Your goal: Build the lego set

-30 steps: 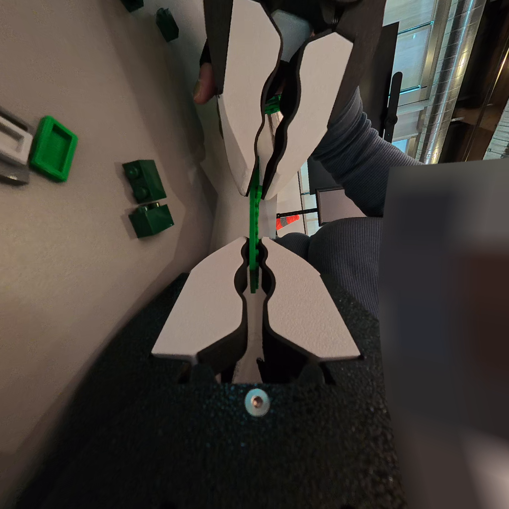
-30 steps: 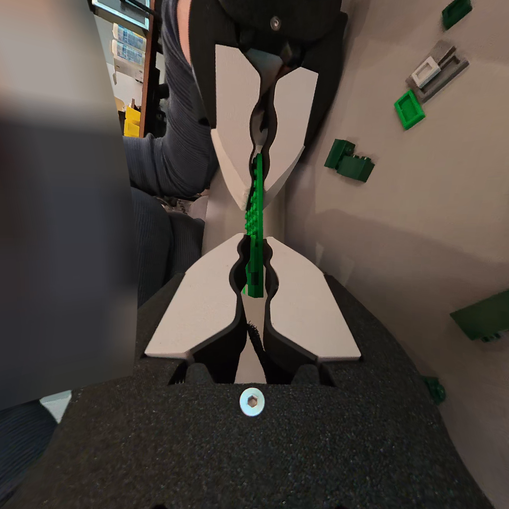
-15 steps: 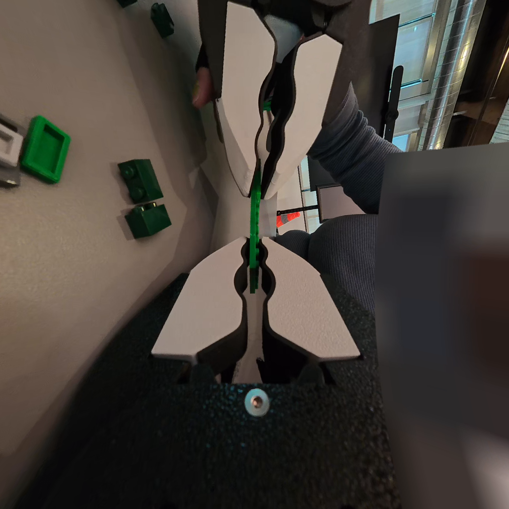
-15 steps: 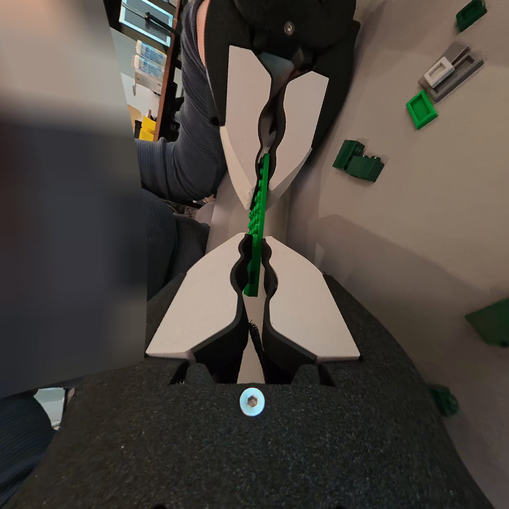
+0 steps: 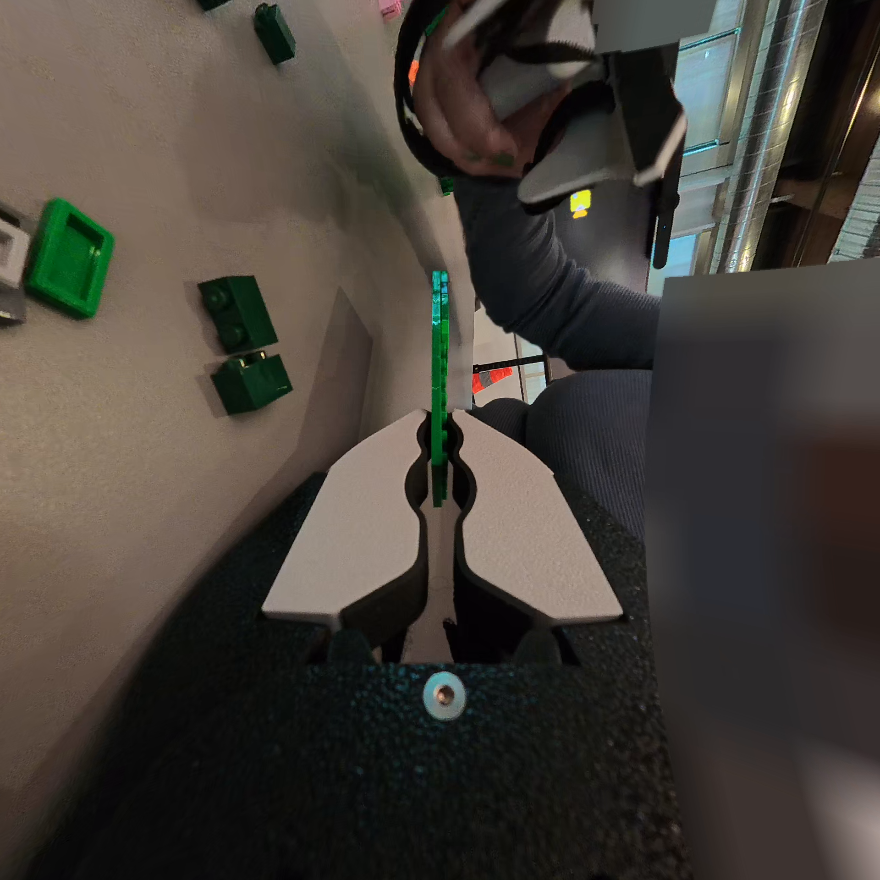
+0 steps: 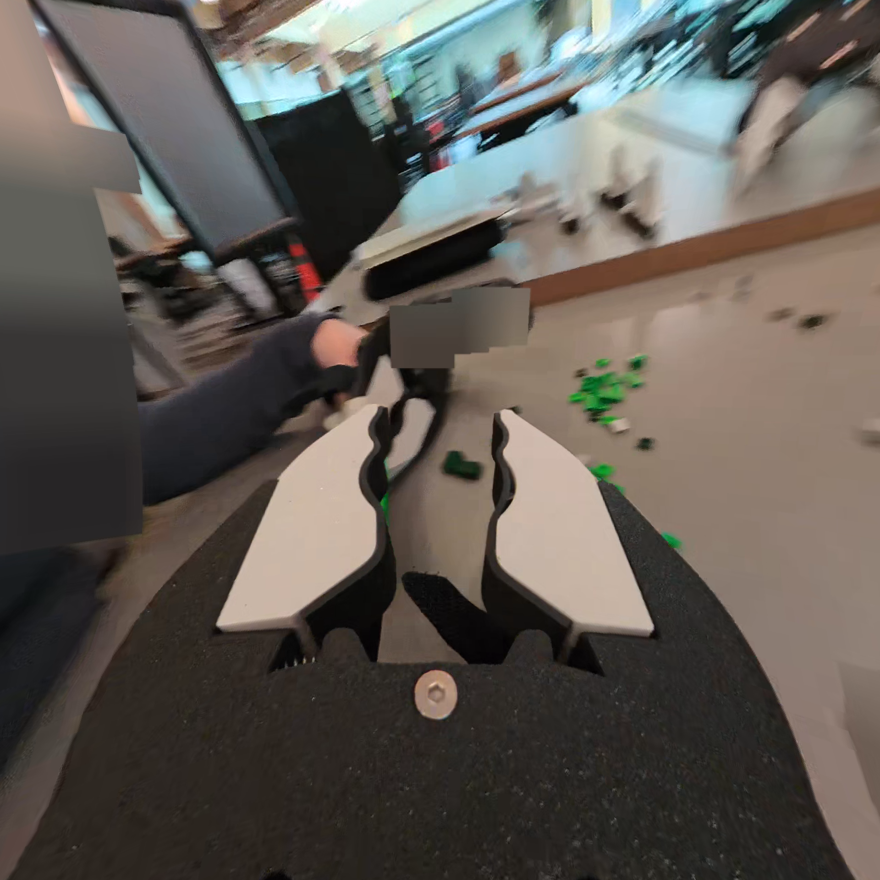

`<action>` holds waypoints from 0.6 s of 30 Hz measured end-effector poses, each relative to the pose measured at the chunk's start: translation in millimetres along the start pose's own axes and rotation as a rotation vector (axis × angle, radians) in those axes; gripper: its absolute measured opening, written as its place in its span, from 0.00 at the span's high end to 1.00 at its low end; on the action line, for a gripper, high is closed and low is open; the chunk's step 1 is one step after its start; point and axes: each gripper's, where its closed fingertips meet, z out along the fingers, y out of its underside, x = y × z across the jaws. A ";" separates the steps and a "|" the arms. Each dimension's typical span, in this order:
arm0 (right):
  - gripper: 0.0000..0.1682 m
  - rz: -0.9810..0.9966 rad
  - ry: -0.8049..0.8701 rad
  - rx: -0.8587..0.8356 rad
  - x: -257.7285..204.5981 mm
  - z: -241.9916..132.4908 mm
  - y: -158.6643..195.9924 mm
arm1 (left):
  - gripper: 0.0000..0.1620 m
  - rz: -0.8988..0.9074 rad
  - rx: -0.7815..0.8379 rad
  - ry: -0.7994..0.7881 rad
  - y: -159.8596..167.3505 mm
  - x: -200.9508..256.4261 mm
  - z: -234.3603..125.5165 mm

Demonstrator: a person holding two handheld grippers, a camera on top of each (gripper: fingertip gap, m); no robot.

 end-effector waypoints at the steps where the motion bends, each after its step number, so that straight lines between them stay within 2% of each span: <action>1: 0.76 -0.064 0.093 0.037 7.0 -4.7 -1.3 | 0.97 0.000 0.000 -0.001 0.0 -0.1 0.0; 5: 0.77 -0.214 0.400 0.157 32.4 -23.7 -5.9 | 0.97 0.000 0.002 0.005 -0.3 0.3 -0.2; 9: 0.77 -0.242 0.566 0.279 46.5 -40.5 -10.9 | 0.97 0.000 0.005 0.003 -0.4 0.0 -0.2; 13: 0.78 -0.272 0.632 0.321 50.2 -53.0 -14.9 | 0.97 0.000 0.009 0.001 -0.8 -0.1 -0.2; 18: 0.79 -0.226 0.611 0.355 50.6 -55.8 -14.7 | 0.97 -0.001 0.014 -0.008 -1.1 -0.9 0.0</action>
